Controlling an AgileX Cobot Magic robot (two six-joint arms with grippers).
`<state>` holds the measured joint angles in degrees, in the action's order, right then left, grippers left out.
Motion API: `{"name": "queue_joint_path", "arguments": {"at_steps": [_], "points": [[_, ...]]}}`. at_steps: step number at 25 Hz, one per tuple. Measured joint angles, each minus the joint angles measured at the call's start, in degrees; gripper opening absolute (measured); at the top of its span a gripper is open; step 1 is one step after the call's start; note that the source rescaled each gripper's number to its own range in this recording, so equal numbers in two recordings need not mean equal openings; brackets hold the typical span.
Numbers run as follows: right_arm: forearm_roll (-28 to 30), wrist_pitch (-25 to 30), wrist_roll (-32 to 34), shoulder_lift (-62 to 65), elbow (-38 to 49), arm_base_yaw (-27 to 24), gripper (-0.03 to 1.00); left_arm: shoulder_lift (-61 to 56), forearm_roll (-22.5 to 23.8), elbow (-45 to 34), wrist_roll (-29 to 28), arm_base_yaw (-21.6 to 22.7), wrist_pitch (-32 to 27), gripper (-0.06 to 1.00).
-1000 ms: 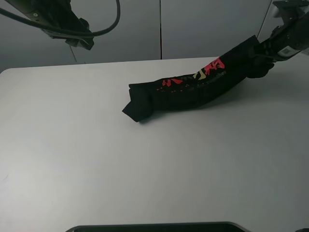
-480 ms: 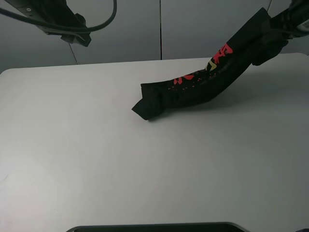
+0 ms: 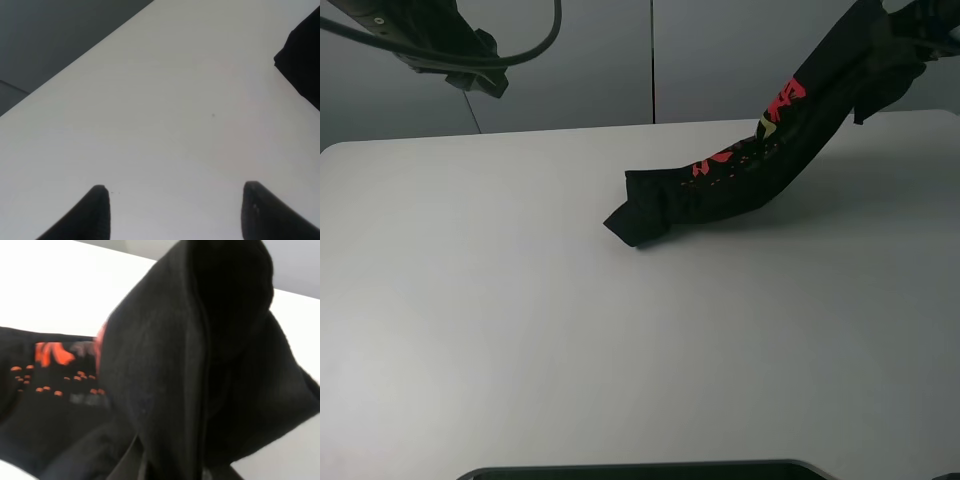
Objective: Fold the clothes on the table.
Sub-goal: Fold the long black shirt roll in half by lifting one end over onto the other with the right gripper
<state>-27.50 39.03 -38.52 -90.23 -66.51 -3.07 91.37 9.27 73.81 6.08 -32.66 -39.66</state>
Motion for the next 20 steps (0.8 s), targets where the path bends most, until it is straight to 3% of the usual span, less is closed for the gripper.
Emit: {"name": "queue_joint_path", "arguments": {"at_steps": [9, 20], "points": [[0.0, 0.0, 2.1, 0.0, 0.0, 13.3, 0.13, 0.0, -0.5, 0.0, 0.1, 0.0, 0.0, 0.72], [-1.8, -0.4, 4.0, -0.7, 0.0, 16.0, 0.13, 0.0, -2.4, 0.0, 0.5, 0.0, 0.0, 0.72]]}}
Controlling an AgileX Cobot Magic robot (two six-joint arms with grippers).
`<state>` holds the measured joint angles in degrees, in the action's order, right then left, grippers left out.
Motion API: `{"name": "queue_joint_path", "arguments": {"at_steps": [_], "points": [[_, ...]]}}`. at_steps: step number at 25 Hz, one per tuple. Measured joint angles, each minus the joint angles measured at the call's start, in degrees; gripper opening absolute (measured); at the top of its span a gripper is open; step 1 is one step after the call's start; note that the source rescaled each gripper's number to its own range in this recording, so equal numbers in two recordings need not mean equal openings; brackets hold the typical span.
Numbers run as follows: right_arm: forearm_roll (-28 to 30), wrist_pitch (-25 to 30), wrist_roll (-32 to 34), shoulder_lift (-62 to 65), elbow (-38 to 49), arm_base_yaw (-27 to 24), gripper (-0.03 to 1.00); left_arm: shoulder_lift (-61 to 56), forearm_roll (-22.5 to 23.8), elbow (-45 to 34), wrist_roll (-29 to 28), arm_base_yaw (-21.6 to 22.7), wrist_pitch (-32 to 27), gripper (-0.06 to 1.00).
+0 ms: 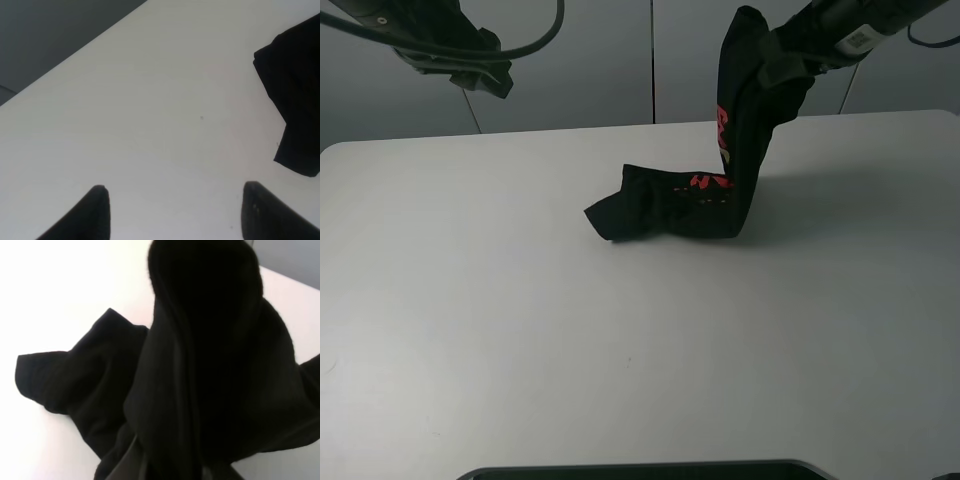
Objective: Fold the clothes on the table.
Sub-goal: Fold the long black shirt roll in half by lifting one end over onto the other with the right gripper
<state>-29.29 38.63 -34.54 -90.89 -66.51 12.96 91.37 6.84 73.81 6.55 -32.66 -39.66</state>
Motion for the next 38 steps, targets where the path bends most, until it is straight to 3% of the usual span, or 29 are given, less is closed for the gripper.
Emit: {"name": "queue_joint_path", "arguments": {"at_steps": [6, 12, 21, 38], "points": [[-1.9, 0.4, -0.4, -5.6, 0.0, 0.0, 0.13, 0.0, -0.6, 0.0, 0.6, 0.0, 0.0, 0.72], [-10.0, 0.1, -6.4, -11.0, 0.0, 0.8, 0.13, 0.0, -1.0, 0.0, 1.0, 0.0, 0.0, 0.72], [-10.6, -6.1, -7.9, -15.0, 0.0, 8.0, 0.13, 0.0, -1.0, 0.0, 1.0, 0.0, 0.0, 0.72], [-13.2, -8.2, -7.5, -19.7, 0.0, 8.6, 0.13, 0.0, -1.0, 0.0, 1.4, 0.0, 0.0, 0.72]]}}
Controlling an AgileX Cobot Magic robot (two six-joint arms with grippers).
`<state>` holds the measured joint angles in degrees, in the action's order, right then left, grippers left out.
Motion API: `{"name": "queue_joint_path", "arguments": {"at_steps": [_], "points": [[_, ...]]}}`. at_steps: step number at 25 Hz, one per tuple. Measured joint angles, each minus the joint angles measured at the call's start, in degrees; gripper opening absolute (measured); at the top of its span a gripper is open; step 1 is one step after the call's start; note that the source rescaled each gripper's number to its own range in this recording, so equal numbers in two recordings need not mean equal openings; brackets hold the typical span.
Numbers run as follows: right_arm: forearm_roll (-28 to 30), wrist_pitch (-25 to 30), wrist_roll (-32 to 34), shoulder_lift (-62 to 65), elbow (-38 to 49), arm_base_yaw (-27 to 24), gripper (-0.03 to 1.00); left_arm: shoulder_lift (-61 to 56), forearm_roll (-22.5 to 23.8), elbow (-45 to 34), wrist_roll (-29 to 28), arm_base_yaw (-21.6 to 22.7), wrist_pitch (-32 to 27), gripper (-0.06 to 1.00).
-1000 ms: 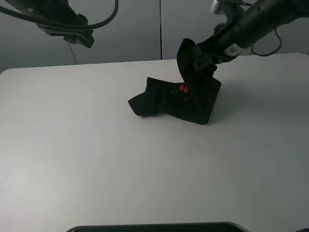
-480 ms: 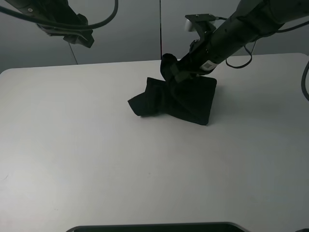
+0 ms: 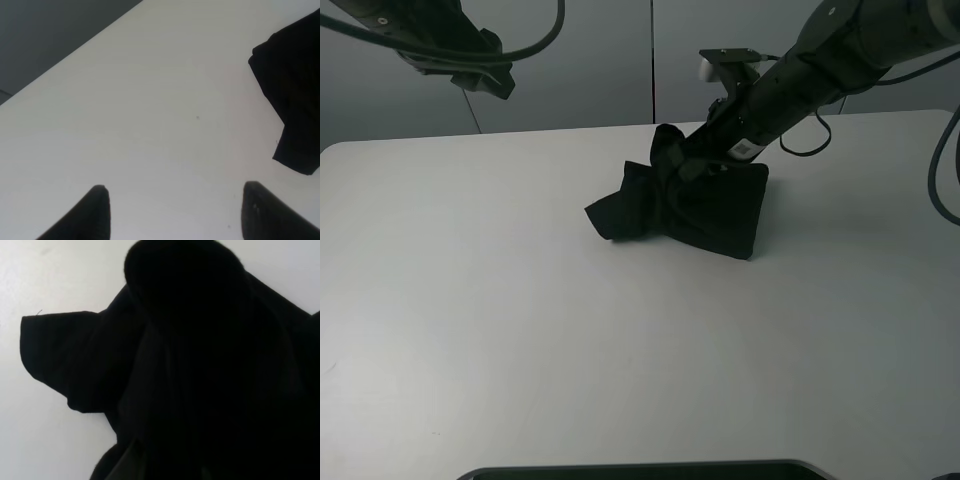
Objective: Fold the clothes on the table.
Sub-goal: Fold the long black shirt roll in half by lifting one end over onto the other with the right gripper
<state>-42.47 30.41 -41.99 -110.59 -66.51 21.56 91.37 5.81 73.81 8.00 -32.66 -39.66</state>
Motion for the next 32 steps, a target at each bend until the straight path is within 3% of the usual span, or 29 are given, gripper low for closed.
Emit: {"name": "queue_joint_path", "arguments": {"at_steps": [6, 9, 11, 14, 18, 28, 32], "points": [[-2.3, 0.9, -4.4, 0.0, 0.0, 1.0, 0.16, 0.0, 0.0, 0.0, 0.1, 0.0, 0.0, 0.72], [-4.8, 1.1, -8.0, 0.0, 0.0, 3.0, 0.44, 0.0, 0.0, 0.0, 0.1, 0.0, 0.0, 0.72], [-6.6, -1.3, -8.6, 0.0, 0.0, 4.6, 0.69, 0.0, 0.0, 0.0, 0.1, 0.0, 0.0, 0.72], [-9.1, -4.6, -9.2, -0.9, 0.0, 6.5, 0.89, 0.0, 0.0, 0.0, 0.1, 0.0, 0.0, 0.72], [-9.9, -5.9, -11.3, -3.4, 0.0, 8.6, 0.92, 0.0, 0.0, 0.0, 0.1, 0.0, 0.0, 0.72], [-16.4, -1.3, -20.6, -3.1, 0.0, 9.0, 0.92, 0.0, 0.0, 0.0, 0.1, 0.0, 0.0, 0.71], [-16.5, -1.7, -22.6, -1.2, 0.0, 9.0, 0.92, 0.0, 0.0, 0.0, 0.1, 0.0, 0.0, 0.71]]}}
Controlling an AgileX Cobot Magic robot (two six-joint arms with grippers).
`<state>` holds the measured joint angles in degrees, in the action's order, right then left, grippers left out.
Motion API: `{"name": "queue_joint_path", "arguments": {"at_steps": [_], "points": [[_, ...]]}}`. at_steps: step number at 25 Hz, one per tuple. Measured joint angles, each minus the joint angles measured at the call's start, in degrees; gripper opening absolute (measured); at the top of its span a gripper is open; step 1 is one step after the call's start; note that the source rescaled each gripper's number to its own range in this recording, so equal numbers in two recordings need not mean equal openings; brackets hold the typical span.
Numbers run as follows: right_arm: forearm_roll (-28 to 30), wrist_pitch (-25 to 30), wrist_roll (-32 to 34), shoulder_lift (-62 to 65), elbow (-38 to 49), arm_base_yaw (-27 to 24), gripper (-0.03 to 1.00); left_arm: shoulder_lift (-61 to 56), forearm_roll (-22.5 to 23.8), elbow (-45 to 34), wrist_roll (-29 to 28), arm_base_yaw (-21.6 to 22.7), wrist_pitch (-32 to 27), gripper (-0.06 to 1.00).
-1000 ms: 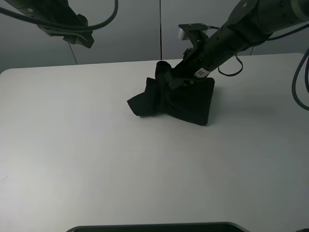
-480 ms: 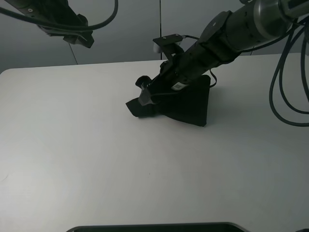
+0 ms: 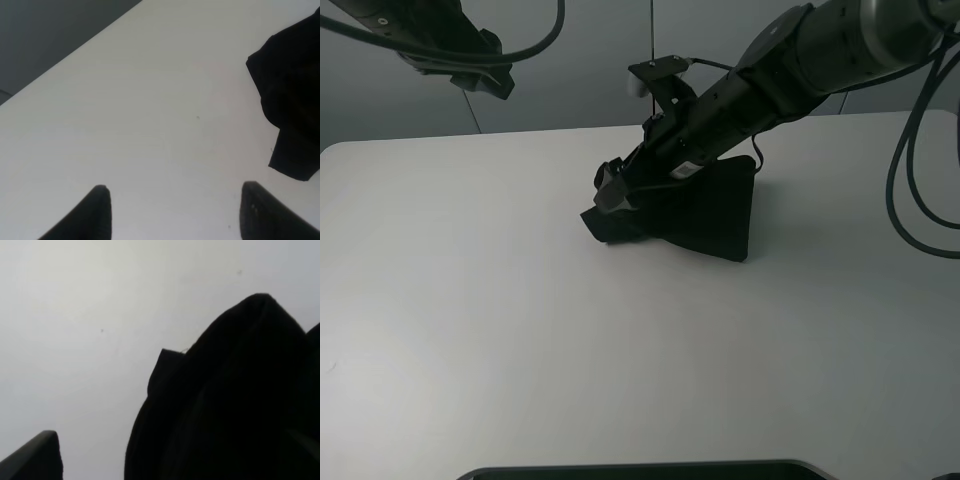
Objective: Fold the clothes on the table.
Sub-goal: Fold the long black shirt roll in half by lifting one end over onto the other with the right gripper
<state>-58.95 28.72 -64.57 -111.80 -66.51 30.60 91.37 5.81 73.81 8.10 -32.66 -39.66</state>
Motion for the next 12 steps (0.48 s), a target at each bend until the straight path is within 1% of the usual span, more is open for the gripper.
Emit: {"name": "queue_joint_path", "arguments": {"at_steps": [3, 5, 6, 7, 10, 12], "points": [[3.1, -0.6, 1.0, 2.3, 0.0, 0.0, 0.92, 0.0, 0.0, 0.0, 0.0, 0.0, 0.0, 0.71], [7.4, -0.6, 4.3, 3.9, 0.0, 0.0, 0.92, 0.0, 0.0, 0.0, 0.0, 0.0, 0.0, 0.71], [10.7, -0.6, 6.9, 4.4, 0.0, 0.0, 0.92, 0.0, 0.0, 0.0, 0.0, 0.0, 0.0, 0.71], [15.0, -0.6, 9.8, 4.9, 0.0, 0.0, 0.92, 0.0, 0.0, 0.0, 0.0, 0.0, 0.0, 0.71], [30.2, 0.1, 22.7, 5.4, 0.0, 0.0, 0.92, 0.0, 0.0, 0.0, 0.0, 0.0, -0.3, 0.71], [40.1, 2.8, 32.3, 5.4, 0.0, -0.5, 0.91, 0.0, 0.0, 0.0, 0.0, 0.0, -0.5, 0.71]]}}
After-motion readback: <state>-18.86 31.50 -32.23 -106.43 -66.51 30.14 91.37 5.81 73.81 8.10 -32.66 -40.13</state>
